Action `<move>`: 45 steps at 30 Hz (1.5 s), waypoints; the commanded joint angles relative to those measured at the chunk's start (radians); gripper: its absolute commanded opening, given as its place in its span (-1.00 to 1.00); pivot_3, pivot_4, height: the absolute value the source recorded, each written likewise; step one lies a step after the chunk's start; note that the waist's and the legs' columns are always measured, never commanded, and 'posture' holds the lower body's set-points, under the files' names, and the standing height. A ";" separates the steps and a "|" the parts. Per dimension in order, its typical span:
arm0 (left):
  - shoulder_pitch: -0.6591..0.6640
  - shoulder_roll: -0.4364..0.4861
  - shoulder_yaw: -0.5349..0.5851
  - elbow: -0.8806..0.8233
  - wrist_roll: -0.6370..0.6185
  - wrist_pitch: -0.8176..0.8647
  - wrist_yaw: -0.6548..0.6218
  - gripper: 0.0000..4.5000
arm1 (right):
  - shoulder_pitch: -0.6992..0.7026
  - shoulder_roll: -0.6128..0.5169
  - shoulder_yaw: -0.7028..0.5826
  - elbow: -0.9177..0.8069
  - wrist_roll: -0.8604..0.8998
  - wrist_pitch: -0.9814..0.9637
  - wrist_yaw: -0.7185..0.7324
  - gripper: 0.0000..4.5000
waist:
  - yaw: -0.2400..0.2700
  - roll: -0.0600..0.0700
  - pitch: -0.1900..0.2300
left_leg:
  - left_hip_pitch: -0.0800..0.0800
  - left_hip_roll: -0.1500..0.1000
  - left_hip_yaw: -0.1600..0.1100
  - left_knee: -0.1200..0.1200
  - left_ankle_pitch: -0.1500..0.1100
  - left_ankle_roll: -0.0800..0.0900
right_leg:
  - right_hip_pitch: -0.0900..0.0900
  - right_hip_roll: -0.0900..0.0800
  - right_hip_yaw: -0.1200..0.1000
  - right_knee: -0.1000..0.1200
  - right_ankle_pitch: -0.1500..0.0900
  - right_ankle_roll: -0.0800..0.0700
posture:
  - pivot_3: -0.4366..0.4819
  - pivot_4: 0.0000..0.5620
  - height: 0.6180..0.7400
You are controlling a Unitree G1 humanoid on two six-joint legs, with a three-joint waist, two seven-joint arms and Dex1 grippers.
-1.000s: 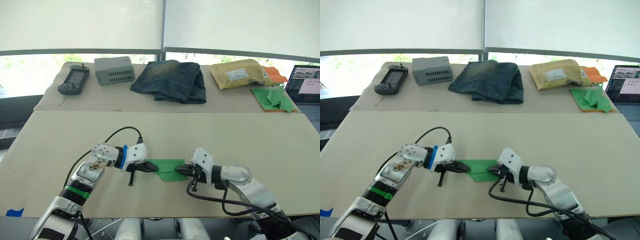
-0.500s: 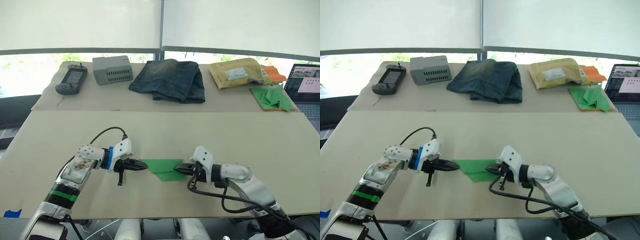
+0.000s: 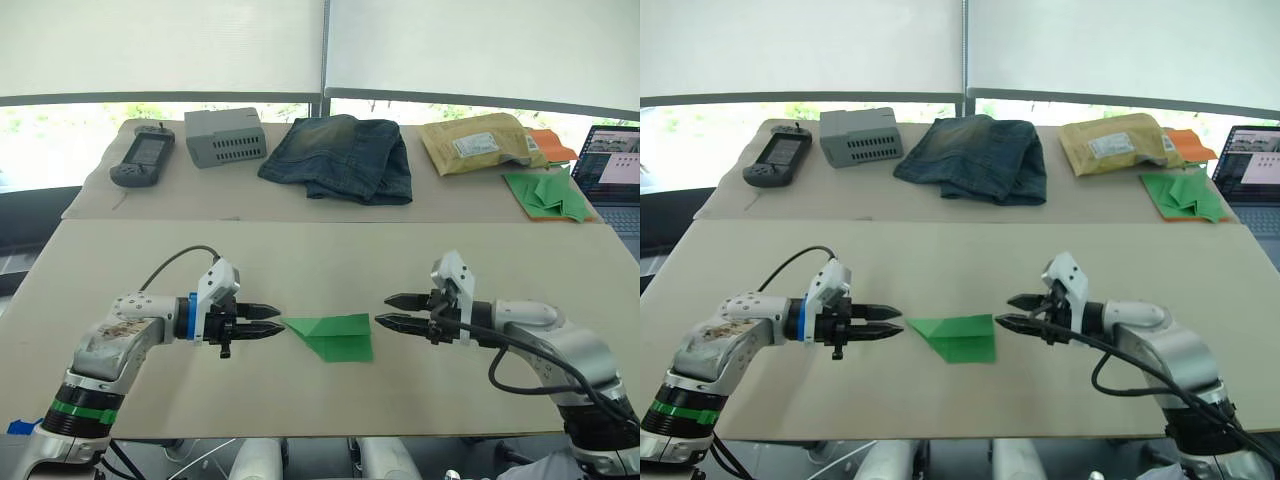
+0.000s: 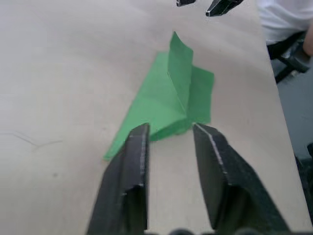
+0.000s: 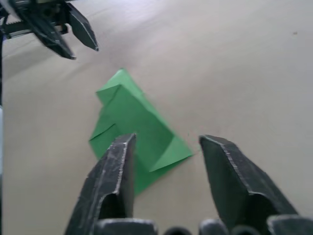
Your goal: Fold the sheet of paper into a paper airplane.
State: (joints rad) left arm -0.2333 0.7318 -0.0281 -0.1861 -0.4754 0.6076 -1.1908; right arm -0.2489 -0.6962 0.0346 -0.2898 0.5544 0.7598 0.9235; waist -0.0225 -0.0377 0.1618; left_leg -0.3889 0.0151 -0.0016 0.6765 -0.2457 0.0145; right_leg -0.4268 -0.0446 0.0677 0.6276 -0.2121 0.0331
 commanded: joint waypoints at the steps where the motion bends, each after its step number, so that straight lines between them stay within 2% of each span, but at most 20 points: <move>1: 0.030 0.020 0.043 -0.074 -0.068 0.065 0.018 0.27 | -0.040 0.015 -0.002 0.061 0.031 0.050 0.009 0.64 | 0.000 0.000 0.000 | 0.000 0.000 0.000 0.000 0.000 0.000 | 0.000 0.000 0.000 0.000 0.000 0.000 | -0.05 -0.47 0.81; 2: 0.043 0.020 0.055 -0.094 -0.094 0.081 0.019 0.41 | -0.053 0.023 0.003 0.082 0.038 0.060 0.018 0.79 | 0.001 0.000 0.001 | 0.000 0.000 0.000 0.000 0.000 0.000 | 0.000 0.000 0.000 0.000 0.000 0.000 | -0.05 -0.47 0.81; 3: 0.051 0.019 0.063 -0.108 -0.111 0.089 0.021 0.42 | -0.061 0.028 0.006 0.096 0.043 0.069 0.025 0.96 | 0.001 0.000 0.002 | -0.001 0.000 0.000 0.000 0.000 0.000 | 0.000 0.000 0.000 0.000 0.000 0.000 | -0.05 -0.47 0.81; 4: 0.057 0.015 0.067 -0.116 -0.113 0.088 0.036 0.42 | -0.070 0.028 0.021 0.111 0.037 0.065 0.040 0.99 | 0.001 0.000 0.003 | -0.001 0.000 0.000 0.000 0.000 0.000 | 0.000 0.000 0.000 0.000 0.000 0.000 | -0.05 -0.47 0.81; 14: 0.134 0.037 0.057 -0.157 -0.070 0.054 0.096 0.42 | -0.116 0.066 0.102 0.188 0.052 0.119 0.137 0.99 | 0.004 0.001 0.005 | 0.000 0.000 0.000 0.000 0.000 0.000 | 0.000 0.000 0.000 0.000 0.000 0.000 | -0.05 -0.47 0.81; 15: 0.135 0.039 0.054 -0.159 -0.071 0.055 0.097 0.42 | -0.116 0.074 0.102 0.193 0.058 0.127 0.139 0.76 | 0.004 0.001 0.005 | 0.000 0.000 0.000 0.000 0.000 0.000 | 0.000 0.000 0.000 0.000 0.000 0.000 | -0.05 -0.47 0.81; 22: 0.137 0.045 0.039 -0.198 -0.124 0.113 0.091 0.42 | -0.118 0.121 0.079 0.251 0.090 0.148 0.150 -0.28 | 0.004 0.001 0.006 | 0.000 0.000 0.000 0.000 0.000 0.000 | 0.000 -0.001 0.000 0.000 0.000 0.000 | -0.05 -0.47 0.81; 26: 0.151 0.087 0.032 -0.219 -0.157 0.156 0.059 0.42 | -0.125 0.116 0.074 0.249 0.108 0.169 0.172 -0.91 | 0.001 0.002 0.007 | 0.000 0.000 0.000 0.000 0.000 0.000 | 0.000 0.000 0.000 0.000 0.000 0.000 | -0.05 -0.47 0.81; 27: 0.154 0.093 0.035 -0.222 -0.166 0.164 0.055 0.42 | -0.126 0.109 0.077 0.241 0.109 0.168 0.179 -0.99 | 0.000 0.002 0.007 | 0.000 0.000 0.000 0.000 0.000 0.000 | 0.000 0.000 0.000 0.000 0.000 0.000 | -0.05 -0.47 0.81; 32: 0.148 0.115 0.038 -0.205 -0.176 0.163 0.043 0.42 | -0.200 0.099 0.052 0.209 0.099 0.101 0.189 -0.99 | -0.003 0.003 0.008 | 0.000 0.000 0.001 0.000 0.000 0.000 | -0.001 0.000 0.000 0.000 0.000 0.000 | -0.05 -0.47 0.81; 35: 0.142 0.120 0.030 -0.195 -0.164 0.149 0.036 0.42 | -0.263 0.106 0.040 0.192 0.071 0.011 0.187 -0.99 | -0.007 0.003 0.008 | 0.000 0.000 0.001 0.000 0.000 0.000 | -0.001 0.001 0.000 0.000 0.000 0.000 | -0.05 -0.47 0.81; 39: 0.130 0.136 0.020 -0.160 -0.142 0.116 -0.002 0.42 | -0.334 0.080 0.092 0.187 -0.105 -0.305 0.234 -0.99 | -0.010 0.003 0.008 | -0.001 0.000 0.001 0.000 0.000 0.000 | -0.002 0.001 0.000 0.000 0.000 0.000 | -0.05 -0.47 0.81; 41: 0.121 0.140 0.021 -0.142 -0.137 0.107 -0.007 0.42 | -0.343 0.066 0.123 0.217 -0.225 -0.528 0.250 -0.99 | -0.008 0.003 0.008 | -0.001 -0.001 0.001 0.000 0.000 0.000 | -0.002 0.000 0.000 0.000 0.000 0.000 | -0.05 -0.47 0.81; 45: 0.117 0.141 0.014 -0.124 -0.123 0.089 -0.013 0.42 | -0.325 0.049 0.200 0.355 -0.526 -1.199 0.202 -0.99 | -0.011 0.003 0.008 | -0.001 -0.001 0.002 0.000 0.000 0.000 | -0.002 0.000 0.000 -0.001 0.000 0.000 | -0.05 -0.47 0.81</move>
State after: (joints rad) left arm -0.1066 0.8621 -0.0132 -0.3040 -0.6009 0.7179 -1.1914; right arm -0.5780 -0.6290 0.2208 0.0371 0.1282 -0.1886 1.1446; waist -0.0339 -0.0345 0.1698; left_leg -0.3897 0.0145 0.0004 0.6762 -0.2462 0.0142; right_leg -0.4283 -0.0452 0.0679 0.6266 -0.2118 0.0332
